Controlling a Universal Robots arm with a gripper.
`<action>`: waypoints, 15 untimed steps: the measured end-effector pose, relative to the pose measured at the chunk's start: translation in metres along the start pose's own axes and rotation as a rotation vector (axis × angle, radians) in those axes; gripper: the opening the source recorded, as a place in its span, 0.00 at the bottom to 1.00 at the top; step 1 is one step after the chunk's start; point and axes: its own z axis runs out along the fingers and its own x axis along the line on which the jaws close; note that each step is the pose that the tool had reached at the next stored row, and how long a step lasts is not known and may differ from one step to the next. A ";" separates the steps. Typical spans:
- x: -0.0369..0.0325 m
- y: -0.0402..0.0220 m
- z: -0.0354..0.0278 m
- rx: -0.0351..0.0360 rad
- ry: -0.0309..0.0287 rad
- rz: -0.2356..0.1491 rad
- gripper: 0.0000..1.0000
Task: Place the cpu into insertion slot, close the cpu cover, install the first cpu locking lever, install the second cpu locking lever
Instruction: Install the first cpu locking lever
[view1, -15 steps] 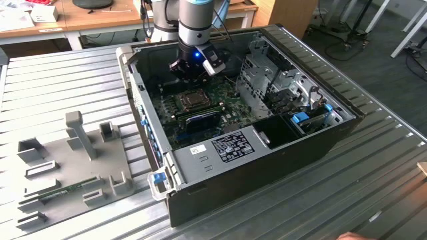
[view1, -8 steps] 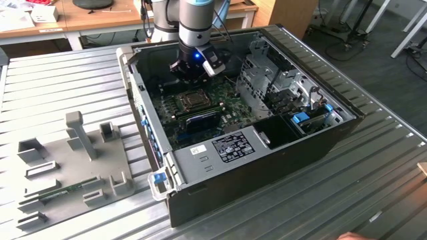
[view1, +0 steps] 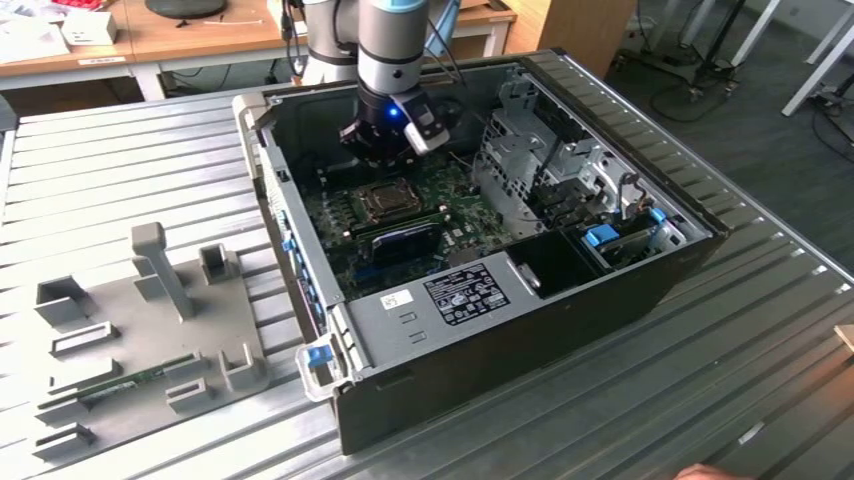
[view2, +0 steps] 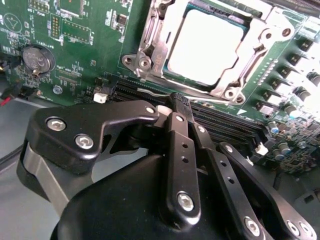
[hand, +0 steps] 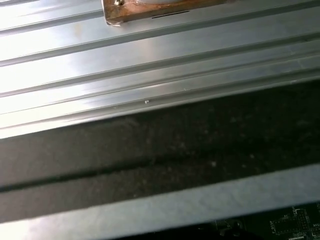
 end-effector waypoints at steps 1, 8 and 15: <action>0.0000 0.0000 0.0002 0.0001 -0.0013 0.009 0.10; -0.0001 -0.0001 0.0010 0.0001 -0.0053 0.034 0.10; -0.0001 -0.0004 0.0029 0.0007 -0.0088 0.057 0.10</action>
